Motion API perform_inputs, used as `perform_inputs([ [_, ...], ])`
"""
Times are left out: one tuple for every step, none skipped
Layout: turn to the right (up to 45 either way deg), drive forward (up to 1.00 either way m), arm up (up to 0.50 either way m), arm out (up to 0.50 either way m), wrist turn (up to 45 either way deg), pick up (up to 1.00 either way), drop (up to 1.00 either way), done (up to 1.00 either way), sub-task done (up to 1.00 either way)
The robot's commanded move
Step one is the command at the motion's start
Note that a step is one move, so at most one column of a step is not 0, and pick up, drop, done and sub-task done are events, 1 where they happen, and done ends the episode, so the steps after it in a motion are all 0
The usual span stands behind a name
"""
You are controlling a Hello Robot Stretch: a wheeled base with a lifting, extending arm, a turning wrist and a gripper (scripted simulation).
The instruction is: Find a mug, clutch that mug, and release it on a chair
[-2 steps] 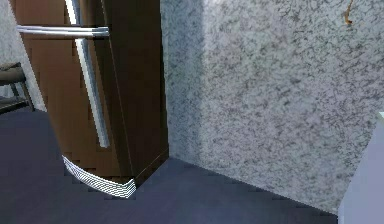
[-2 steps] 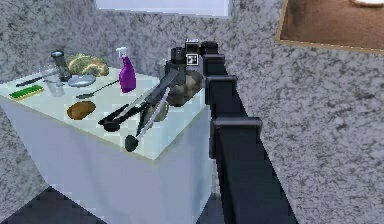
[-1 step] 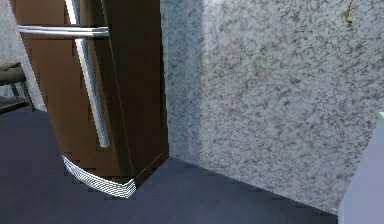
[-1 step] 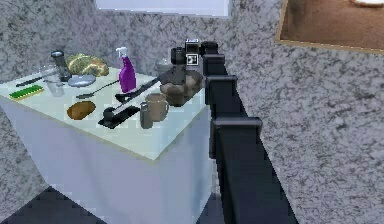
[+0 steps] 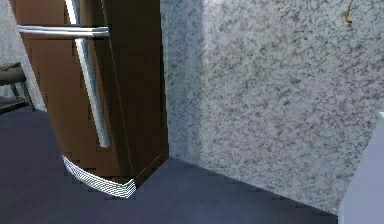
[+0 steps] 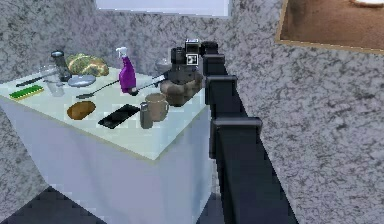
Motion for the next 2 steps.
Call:
perform_inputs([
  [0.0, 0.00, 0.00, 0.00, 12.0, 0.00, 0.00, 0.00, 0.00],
  [0.0, 0.00, -0.16, 0.00, 0.0, 0.00, 0.00, 0.00, 0.00],
])
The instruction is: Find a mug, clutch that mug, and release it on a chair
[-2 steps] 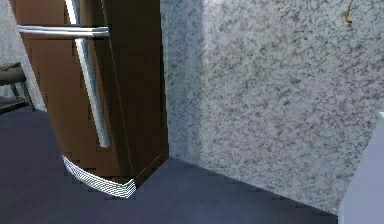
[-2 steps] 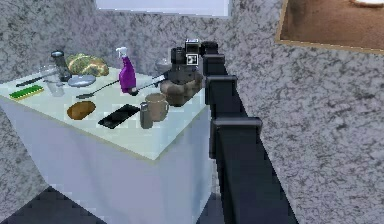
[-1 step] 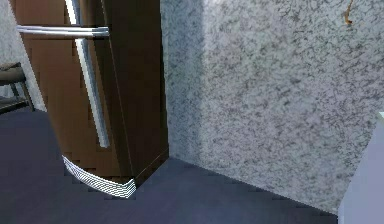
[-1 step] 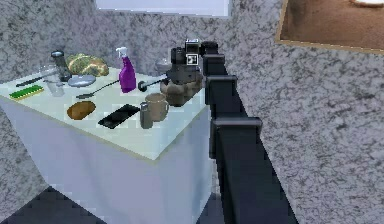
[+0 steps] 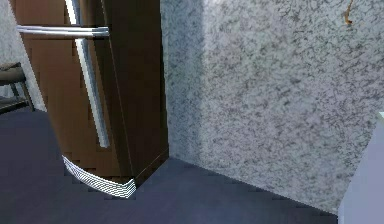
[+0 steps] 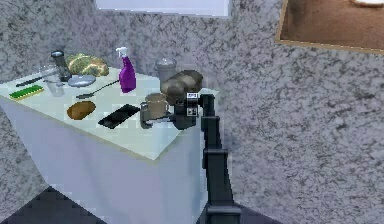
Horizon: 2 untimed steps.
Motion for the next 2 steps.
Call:
perform_inputs([
  [0.0, 0.00, 0.00, 0.00, 0.0, 1.00, 0.00, 0.00, 0.00],
  [0.0, 0.00, 0.10, 0.00, 0.0, 0.00, 0.00, 0.00, 0.00],
])
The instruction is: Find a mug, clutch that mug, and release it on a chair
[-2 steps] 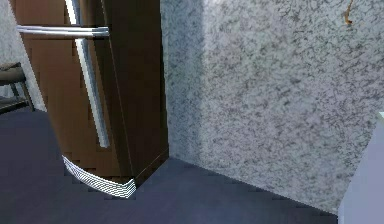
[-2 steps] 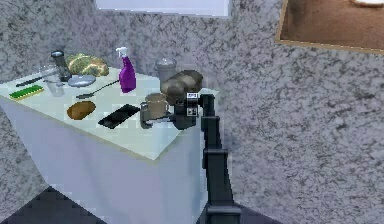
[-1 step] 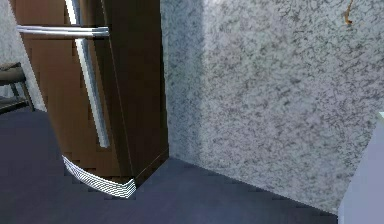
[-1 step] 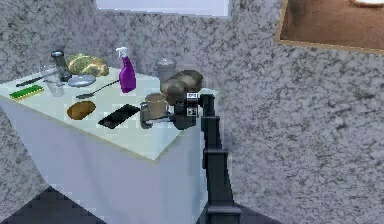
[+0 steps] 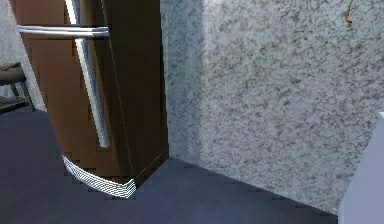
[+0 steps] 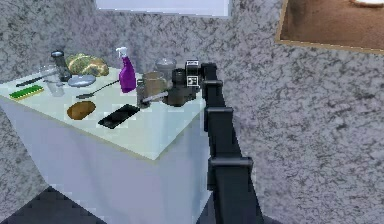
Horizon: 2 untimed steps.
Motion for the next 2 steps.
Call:
perform_inputs([
  [0.0, 0.00, 0.06, 0.00, 0.0, 0.00, 0.00, 0.00, 0.00],
  [0.0, 0.00, 0.00, 0.00, -45.0, 0.00, 0.00, 0.00, 0.00],
])
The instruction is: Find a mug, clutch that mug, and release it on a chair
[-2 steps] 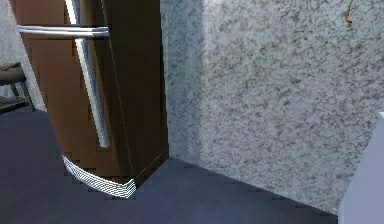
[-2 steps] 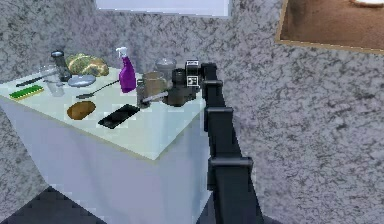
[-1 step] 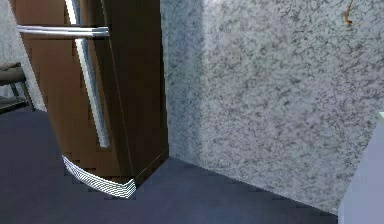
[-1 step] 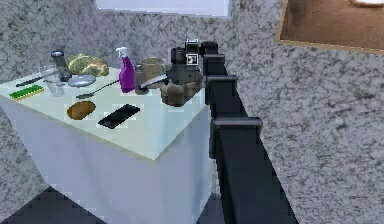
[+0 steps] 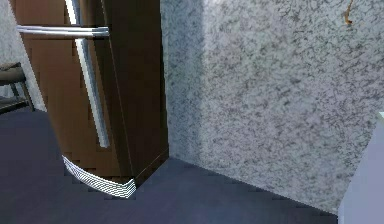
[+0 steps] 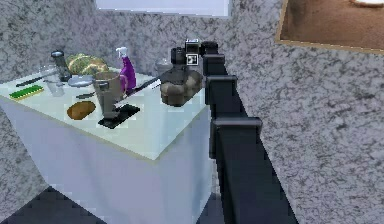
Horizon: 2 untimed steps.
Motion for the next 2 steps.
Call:
perform_inputs([
  [0.0, 0.00, 0.00, 0.00, -45.0, 0.00, 0.00, 0.00, 0.00],
  [0.0, 0.00, 0.00, 0.00, -6.0, 0.00, 0.00, 0.00, 0.00],
])
